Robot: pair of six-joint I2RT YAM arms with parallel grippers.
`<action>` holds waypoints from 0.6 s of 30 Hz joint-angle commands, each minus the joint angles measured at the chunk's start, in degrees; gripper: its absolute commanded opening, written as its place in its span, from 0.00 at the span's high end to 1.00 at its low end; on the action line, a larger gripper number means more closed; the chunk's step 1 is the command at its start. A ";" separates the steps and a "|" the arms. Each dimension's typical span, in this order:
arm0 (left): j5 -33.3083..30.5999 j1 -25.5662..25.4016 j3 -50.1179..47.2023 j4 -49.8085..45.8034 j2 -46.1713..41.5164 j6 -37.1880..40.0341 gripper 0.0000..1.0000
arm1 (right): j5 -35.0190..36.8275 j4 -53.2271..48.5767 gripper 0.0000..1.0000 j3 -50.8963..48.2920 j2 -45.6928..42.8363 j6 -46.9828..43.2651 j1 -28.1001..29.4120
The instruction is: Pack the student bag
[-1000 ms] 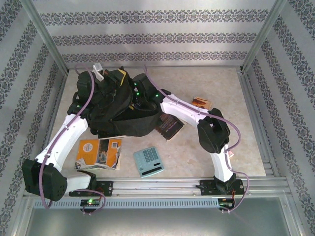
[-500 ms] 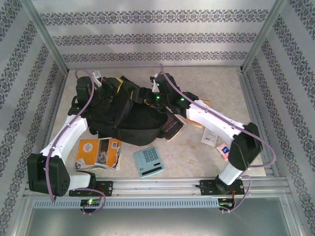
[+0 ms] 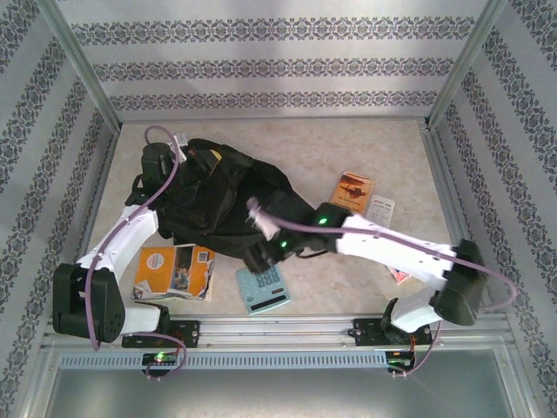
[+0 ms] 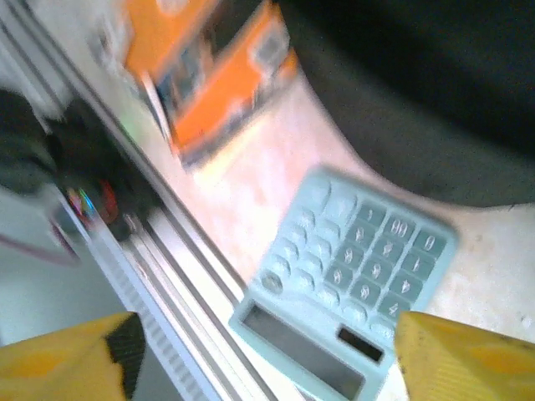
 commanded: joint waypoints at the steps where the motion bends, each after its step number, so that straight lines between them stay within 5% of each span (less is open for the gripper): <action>1: -0.40 0.77 -1.29 1.80 1.26 2.90 1.00 | 8.82 -10.46 0.15 4.64 8.78 -7.49 6.02; 8: -0.69 1.58 -1.63 0.75 0.55 3.18 1.00 | 15.39 -16.59 0.07 17.25 24.79 -11.34 13.63; 18: 0.47 2.15 -2.90 3.21 1.16 1.05 1.00 | 22.86 -19.12 0.05 16.89 30.34 -13.69 15.35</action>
